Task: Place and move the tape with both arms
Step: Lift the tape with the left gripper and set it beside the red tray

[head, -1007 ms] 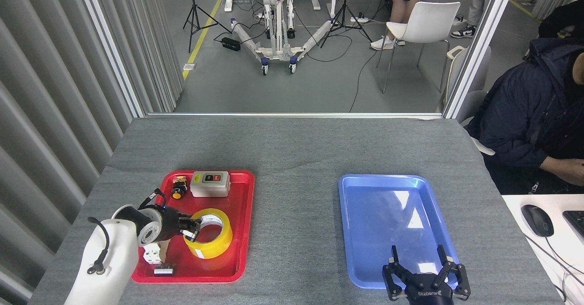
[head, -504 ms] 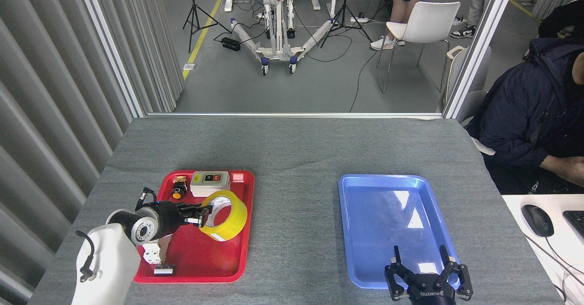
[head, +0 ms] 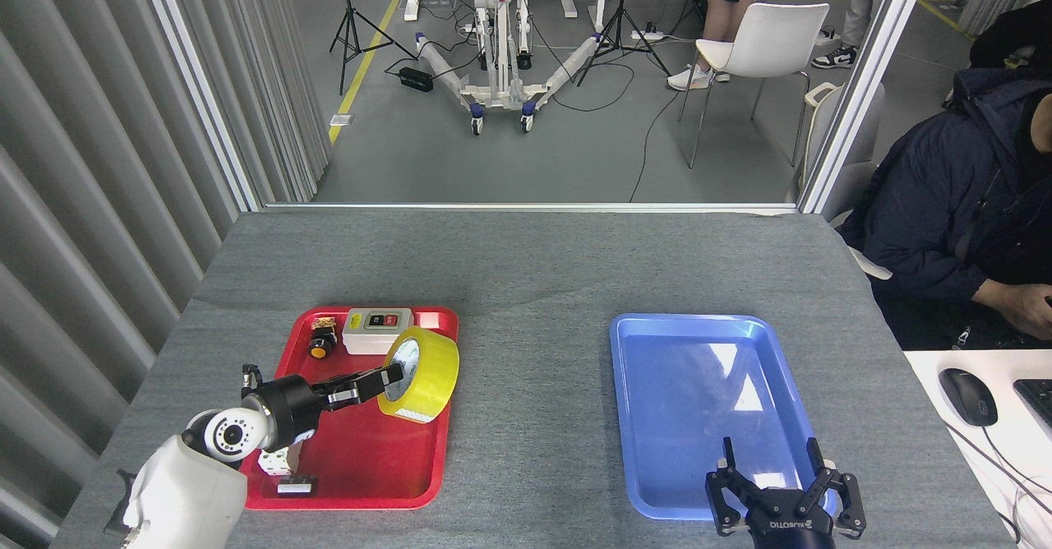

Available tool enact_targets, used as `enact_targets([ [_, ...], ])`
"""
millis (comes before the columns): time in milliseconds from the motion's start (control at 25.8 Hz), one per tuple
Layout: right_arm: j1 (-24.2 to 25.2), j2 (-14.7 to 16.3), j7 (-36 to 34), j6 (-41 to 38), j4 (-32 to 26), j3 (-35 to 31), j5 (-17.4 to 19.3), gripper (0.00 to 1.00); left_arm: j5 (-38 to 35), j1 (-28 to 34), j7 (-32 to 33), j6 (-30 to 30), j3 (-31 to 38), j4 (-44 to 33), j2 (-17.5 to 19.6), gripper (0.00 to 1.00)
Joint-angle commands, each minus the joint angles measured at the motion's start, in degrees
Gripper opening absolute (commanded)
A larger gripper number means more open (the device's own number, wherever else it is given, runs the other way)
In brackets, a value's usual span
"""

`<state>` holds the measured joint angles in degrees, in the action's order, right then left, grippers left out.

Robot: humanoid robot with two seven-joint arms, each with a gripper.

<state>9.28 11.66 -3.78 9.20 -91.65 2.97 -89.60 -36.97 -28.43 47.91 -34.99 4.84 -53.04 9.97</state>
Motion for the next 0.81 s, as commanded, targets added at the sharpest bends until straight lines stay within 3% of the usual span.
enact_targets([
  [0, 0.0, -0.4, 0.0, 0.2, 0.0, -1.2, 0.1, 1.0, 13.7, 3.9, 3.7, -1.0, 0.0, -1.1, 0.1, 0.13],
  [155, -0.3, -0.3, -0.1, 0.2, 0.0, -1.5, 0.1, 1.0, 23.9, 12.3, 7.6, -0.7, -0.2, -8.7, 0.1, 0.13],
  [387, 0.2, 0.2, -0.1, 0.7, 0.0, -1.4, 0.2, 1.0, 27.6, 22.6, 7.9, 0.1, -2.9, -21.5, -0.6, 0.13],
  [504, 0.2, 1.1, -0.2, 3.2, -0.4, -0.9, 0.1, 1.0, 30.7, 24.9, 7.9, 4.3, -5.6, -26.6, -0.7, 0.13],
  [581, 0.3, 3.8, -2.1, 4.3, -0.5, 0.4, 0.3, 1.0, 33.1, 26.5, 7.8, 9.2, -7.7, -30.4, -0.7, 0.11],
  [697, 0.1, 12.4, -10.3, 5.0, -0.5, 6.5, 1.1, 1.0, 34.3, 27.5, 7.7, 12.9, -10.9, -34.7, -0.7, 0.1],
  [775, 0.0, 15.9, -14.7, 6.0, -0.6, 10.7, 2.5, 1.0, 34.5, 27.6, 7.5, 14.1, -12.6, -36.0, -0.7, 0.09],
])
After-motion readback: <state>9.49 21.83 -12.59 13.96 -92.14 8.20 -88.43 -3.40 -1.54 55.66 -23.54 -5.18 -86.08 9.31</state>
